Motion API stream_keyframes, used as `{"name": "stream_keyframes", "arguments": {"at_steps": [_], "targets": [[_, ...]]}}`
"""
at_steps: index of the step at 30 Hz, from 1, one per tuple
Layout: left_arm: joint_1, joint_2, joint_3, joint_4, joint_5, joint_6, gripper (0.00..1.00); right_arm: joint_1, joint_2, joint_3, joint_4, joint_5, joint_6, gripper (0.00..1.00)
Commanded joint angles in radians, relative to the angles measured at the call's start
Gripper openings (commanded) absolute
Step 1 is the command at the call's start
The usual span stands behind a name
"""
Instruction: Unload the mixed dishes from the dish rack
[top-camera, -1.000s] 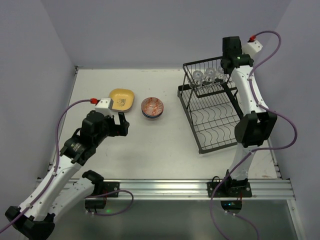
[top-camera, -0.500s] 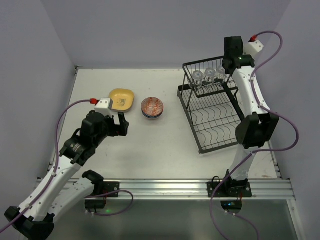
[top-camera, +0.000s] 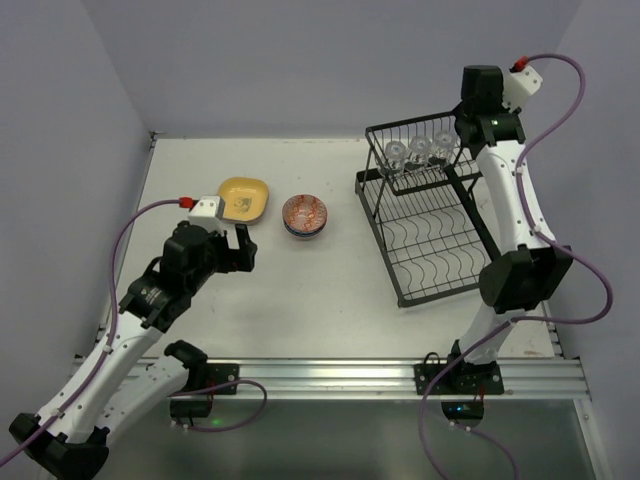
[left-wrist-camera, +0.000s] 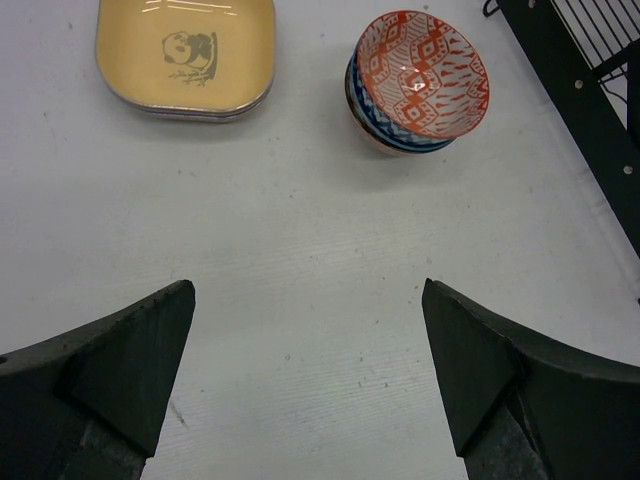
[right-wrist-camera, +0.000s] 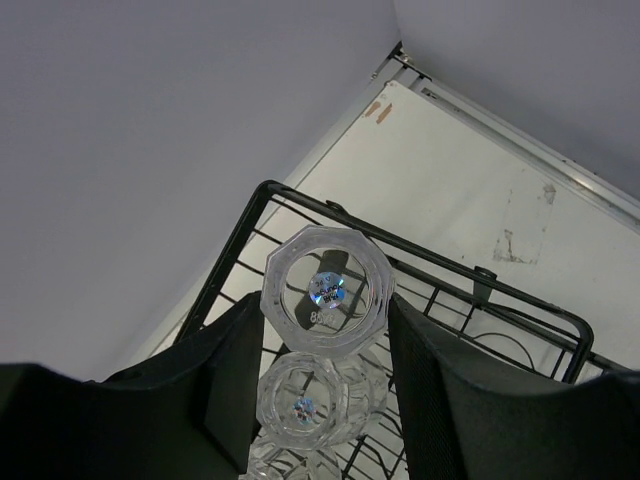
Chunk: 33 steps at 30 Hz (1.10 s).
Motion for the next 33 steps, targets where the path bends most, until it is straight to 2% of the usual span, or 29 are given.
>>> {"name": "stream_keyframes", "arguments": {"at_steps": [1, 7, 8, 11, 12, 13, 15, 18, 20, 23, 24, 26, 27, 29, 30, 33], "targets": [[-0.005, -0.006, 0.004, 0.03, -0.026, 0.006, 1.0, -0.004, -0.112, -0.043, 0.11, -0.016, -0.038, 0.21], [-0.005, -0.005, 0.02, 0.032, -0.035, -0.002, 1.0, -0.004, -0.26, -0.129, 0.193, -0.087, -0.086, 0.2], [-0.003, -0.009, 0.021, 0.033, -0.029, -0.003, 1.0, -0.004, -0.289, -0.158, 0.214, -0.104, -0.095, 0.16], [-0.005, -0.029, 0.041, 0.094, 0.066, -0.042, 1.0, -0.004, -0.409, -0.282, 0.311, -0.231, -0.1, 0.09], [-0.005, -0.028, 0.049, 0.117, 0.151, -0.069, 1.0, -0.004, -0.467, -0.349, 0.349, -0.272, -0.092, 0.08], [-0.003, -0.022, 0.058, 0.151, 0.197, -0.084, 1.0, -0.005, -0.493, -0.383, 0.372, -0.385, -0.086, 0.06], [-0.003, 0.004, 0.079, 0.287, 0.373, -0.141, 1.0, -0.004, -0.578, -0.492, 0.43, -0.499, -0.046, 0.0], [-0.006, 0.081, 0.099, 0.539, 0.603, -0.242, 1.0, 0.001, -0.703, -0.68, 0.591, -0.726, 0.047, 0.0], [-0.023, 0.154, 0.13, 0.729, 0.675, -0.285, 1.0, 0.007, -0.75, -0.75, 0.65, -0.843, 0.116, 0.0], [-0.075, 0.24, 0.173, 0.885, 0.672, -0.316, 1.0, 0.039, -0.819, -0.879, 0.788, -0.974, 0.228, 0.0], [-0.087, 0.259, 0.188, 0.932, 0.669, -0.334, 1.0, 0.054, -0.83, -0.945, 0.887, -1.007, 0.256, 0.0], [-0.107, 0.321, 0.201, 1.047, 0.676, -0.359, 1.0, 0.106, -0.842, -0.989, 0.964, -1.058, 0.317, 0.0], [-0.111, 0.339, 0.22, 1.059, 0.663, -0.376, 1.0, 0.128, -0.845, -1.032, 1.041, -1.079, 0.334, 0.0], [-0.111, 0.391, 0.233, 1.102, 0.646, -0.393, 1.0, 0.181, -0.859, -1.068, 1.098, -1.085, 0.376, 0.0], [-0.109, 0.406, 0.237, 1.124, 0.664, -0.413, 1.0, 0.201, -0.862, -1.104, 1.163, -1.084, 0.386, 0.0], [-0.111, 0.463, 0.251, 1.21, 0.727, -0.475, 1.0, 0.242, -0.862, -1.14, 1.224, -1.098, 0.409, 0.0]]}}
